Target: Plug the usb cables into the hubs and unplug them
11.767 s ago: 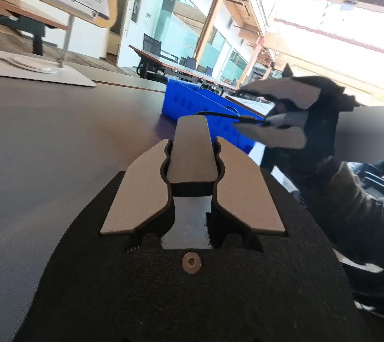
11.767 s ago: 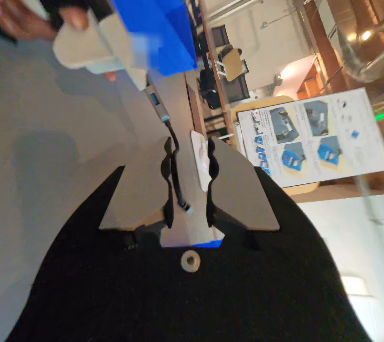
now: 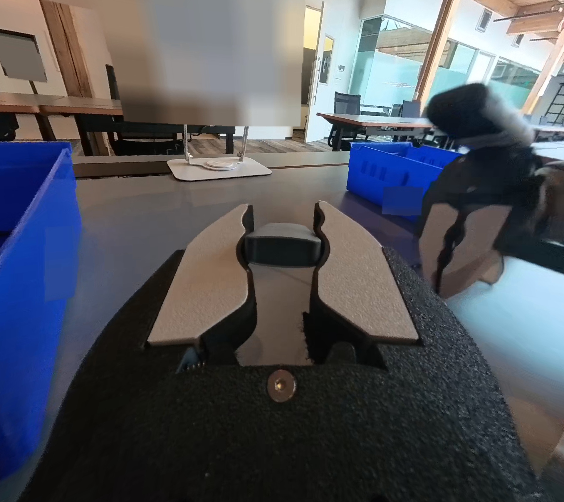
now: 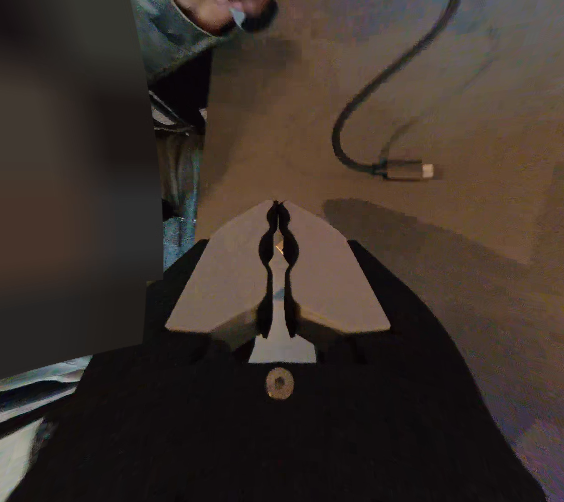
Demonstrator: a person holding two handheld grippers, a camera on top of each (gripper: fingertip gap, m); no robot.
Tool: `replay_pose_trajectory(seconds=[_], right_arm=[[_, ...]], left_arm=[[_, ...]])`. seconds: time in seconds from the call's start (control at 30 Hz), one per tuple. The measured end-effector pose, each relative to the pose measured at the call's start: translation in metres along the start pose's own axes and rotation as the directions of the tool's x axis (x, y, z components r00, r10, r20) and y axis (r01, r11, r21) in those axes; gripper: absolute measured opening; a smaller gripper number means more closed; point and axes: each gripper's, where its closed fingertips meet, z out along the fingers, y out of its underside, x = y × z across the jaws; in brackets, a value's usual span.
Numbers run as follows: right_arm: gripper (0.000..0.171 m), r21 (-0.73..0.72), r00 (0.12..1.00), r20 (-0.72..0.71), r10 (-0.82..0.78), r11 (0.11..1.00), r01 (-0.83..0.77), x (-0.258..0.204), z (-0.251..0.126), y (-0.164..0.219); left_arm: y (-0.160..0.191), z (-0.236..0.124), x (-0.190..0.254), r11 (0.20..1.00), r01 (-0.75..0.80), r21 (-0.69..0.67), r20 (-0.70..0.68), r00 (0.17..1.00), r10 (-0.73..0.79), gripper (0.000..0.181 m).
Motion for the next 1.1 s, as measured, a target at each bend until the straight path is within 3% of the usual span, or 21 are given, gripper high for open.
replay_pose_trajectory(seconds=[0.03, 0.07, 0.2, 0.37, 0.53, 0.57, 0.63, 0.8, 0.93, 1.03, 1.1], right_arm=[[0.001, 0.022, 0.996, -0.038, -0.076, 0.997, 0.077, -0.002, -0.007, -0.006], [0.015, 0.01, 0.983, -0.075, -0.166, 0.986, 0.167, -0.005, -0.014, -0.007], [0.027, -0.224, 0.891, -0.01, -0.454, 0.869, 0.441, -0.012, -0.024, 0.029], [0.027, -0.331, 0.887, 0.111, -0.449, 0.825, 0.459, 0.008, -0.022, 0.029], [0.028, -0.496, 0.846, 0.21, -0.49, 0.692, 0.524, 0.025, -0.015, 0.052], [0.021, -0.5, 0.824, 0.2, -0.53, 0.668, 0.551, 0.028, -0.01, 0.053], [0.002, -0.456, 0.776, 0.135, -0.617, 0.656, 0.601, 0.031, -0.002, 0.046], [0.001, -0.375, 0.801, -0.038, -0.598, 0.751, 0.543, 0.029, 0.0, 0.029], [0.001, -0.113, 0.856, -0.219, -0.467, 0.884, 0.454, 0.013, -0.017, -0.018], [0.001, 0.192, 0.939, -0.221, -0.264, 0.932, 0.307, -0.005, -0.034, -0.048], [0.001, 0.34, 0.968, -0.216, -0.128, 0.919, 0.198, -0.005, -0.046, -0.059]], left_arm=[[0.0, 0.0, 0.0, 1.0, -0.004, 0.001, -0.001, 1.0, 0.004, 0.038], [-0.001, 0.0, -0.001, 1.0, -0.003, 0.002, -0.002, 1.0, 0.003, 0.038], [0.003, 0.003, 0.003, 1.0, 0.016, -0.011, -0.026, 1.0, -0.016, 0.038], [0.003, 0.003, 0.013, 0.999, -0.04, -0.015, -0.044, 0.998, 0.039, 0.038], [0.005, 0.004, 0.01, 0.999, -0.033, -0.024, -0.048, 0.998, 0.032, 0.038], [0.006, 0.004, 0.009, 0.999, -0.027, -0.026, -0.048, 0.999, 0.026, 0.038], [0.006, 0.004, 0.007, 1.0, -0.01, -0.027, -0.049, 0.999, 0.009, 0.038], [0.006, 0.004, 0.008, 1.0, -0.001, -0.028, -0.057, 0.998, 0.0, 0.038], [0.006, 0.004, 0.011, 1.0, -0.006, -0.026, -0.06, 0.998, 0.004, 0.038], [0.005, 0.004, 0.015, 1.0, -0.018, -0.02, -0.08, 0.997, 0.016, 0.038], [0.007, 0.005, 0.018, 0.998, -0.048, -0.03, -0.088, 0.995, 0.045, 0.038]])
